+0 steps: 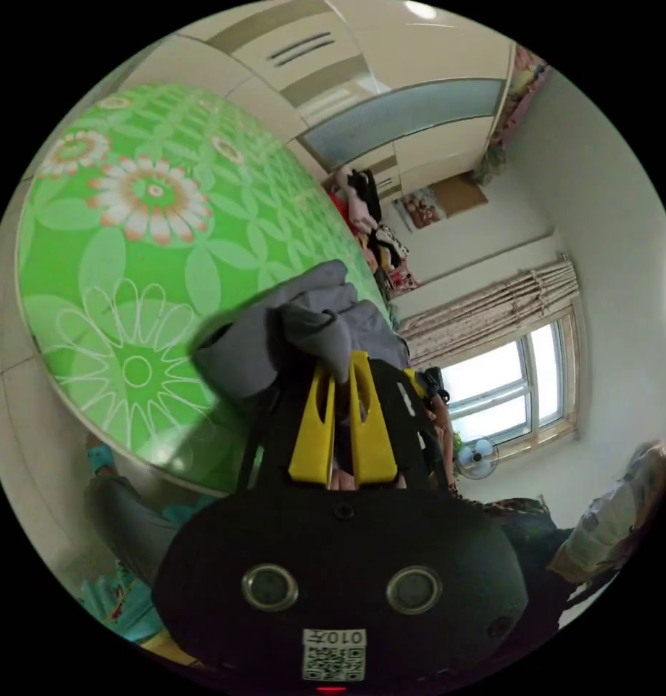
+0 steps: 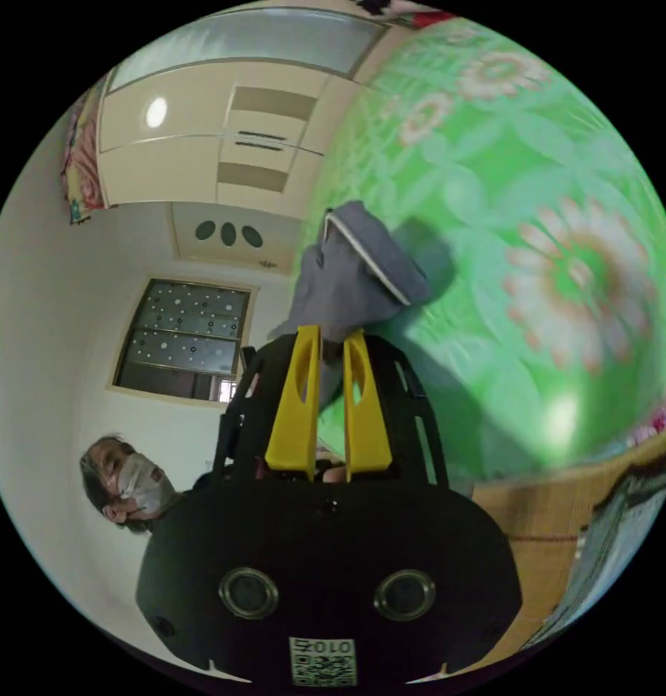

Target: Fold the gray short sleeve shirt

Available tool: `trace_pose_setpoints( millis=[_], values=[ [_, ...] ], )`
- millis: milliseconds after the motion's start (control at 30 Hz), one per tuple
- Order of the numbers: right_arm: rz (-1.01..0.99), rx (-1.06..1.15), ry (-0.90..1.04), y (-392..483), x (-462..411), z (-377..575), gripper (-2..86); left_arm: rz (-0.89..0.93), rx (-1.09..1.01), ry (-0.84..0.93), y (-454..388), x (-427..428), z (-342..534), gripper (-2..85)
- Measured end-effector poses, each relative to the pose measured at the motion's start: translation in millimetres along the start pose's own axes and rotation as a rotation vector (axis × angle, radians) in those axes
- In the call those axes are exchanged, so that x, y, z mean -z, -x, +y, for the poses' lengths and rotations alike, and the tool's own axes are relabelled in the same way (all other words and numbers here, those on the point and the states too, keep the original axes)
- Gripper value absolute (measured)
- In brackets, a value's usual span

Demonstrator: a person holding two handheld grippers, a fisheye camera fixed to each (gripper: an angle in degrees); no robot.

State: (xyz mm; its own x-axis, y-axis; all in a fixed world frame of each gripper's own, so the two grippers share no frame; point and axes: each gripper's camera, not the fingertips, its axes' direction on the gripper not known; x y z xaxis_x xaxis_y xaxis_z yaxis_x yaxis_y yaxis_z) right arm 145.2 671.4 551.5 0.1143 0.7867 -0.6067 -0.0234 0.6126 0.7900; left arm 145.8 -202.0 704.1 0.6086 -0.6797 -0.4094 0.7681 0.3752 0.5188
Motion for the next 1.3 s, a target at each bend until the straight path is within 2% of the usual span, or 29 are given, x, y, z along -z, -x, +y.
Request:
trace_pose_setpoints(
  millis=[67, 133, 200, 367, 500, 533, 633, 800, 967, 1100, 1167, 1233, 1300],
  values=[
    [0.044, 0.004, -0.059, -2.8, 18.7, 33.3, 9.8, 0.052, 0.050, 0.040, 18.8, -15.6, -4.2, 6.0],
    [0.048, 0.130, -0.178, 15.1, 35.5, 65.3, 10.9, 0.092, 0.060, 0.037, 25.5, -18.9, -5.8, 5.9],
    [0.018, 0.241, -0.191, 33.4, 33.7, 70.9, 11.2, 0.105, 0.041, 0.019, 23.5, -19.6, -5.9, 5.9],
    [0.158, 0.442, -0.012, 104.2, -16.0, 19.0, 13.2, 0.049, -0.043, -0.005, 1.4, -18.0, 3.0, 6.2],
    [0.353, 0.647, 0.243, 168.7, -97.2, -42.7, 13.4, 0.054, 0.006, 0.000, 10.6, -15.7, 6.2, 6.5],
    [0.443, 0.677, 0.344, 178.0, -124.0, -58.8, 13.6, 0.069, 0.034, 0.003, 17.3, -16.8, 7.3, 6.5],
    [0.594, 0.751, 0.490, 193.0, -177.1, -87.0, 14.6, 0.097, 0.086, 0.001, 31.7, -21.0, 9.7, 6.5],
    [0.758, 0.882, 0.642, 203.4, -235.0, -113.6, 17.2, 0.105, 0.087, -0.007, 36.1, -23.4, 8.7, 6.5],
    [0.735, 0.969, 0.815, 200.0, -276.9, -129.9, 19.0, 0.074, 0.021, 0.000, 21.3, -20.1, 3.2, 6.6],
    [0.722, 1.010, 0.927, 189.9, -304.2, -132.4, 16.9, 0.050, -0.045, 0.009, 6.0, -16.9, -2.6, 6.7],
    [0.723, 1.054, 0.888, 192.0, -305.7, -129.2, 12.0, 0.026, -0.083, 0.018, 0.7, -16.0, -5.5, 6.7],
    [0.642, 1.090, 0.870, 199.1, -302.8, -125.7, 6.3, 0.002, -0.092, 0.024, 1.2, -16.2, -6.9, 6.7],
    [0.602, 1.113, 0.821, 209.7, -295.7, -125.1, 5.3, -0.015, -0.125, 0.022, -6.0, -12.9, -8.8, 6.7]
  ],
)
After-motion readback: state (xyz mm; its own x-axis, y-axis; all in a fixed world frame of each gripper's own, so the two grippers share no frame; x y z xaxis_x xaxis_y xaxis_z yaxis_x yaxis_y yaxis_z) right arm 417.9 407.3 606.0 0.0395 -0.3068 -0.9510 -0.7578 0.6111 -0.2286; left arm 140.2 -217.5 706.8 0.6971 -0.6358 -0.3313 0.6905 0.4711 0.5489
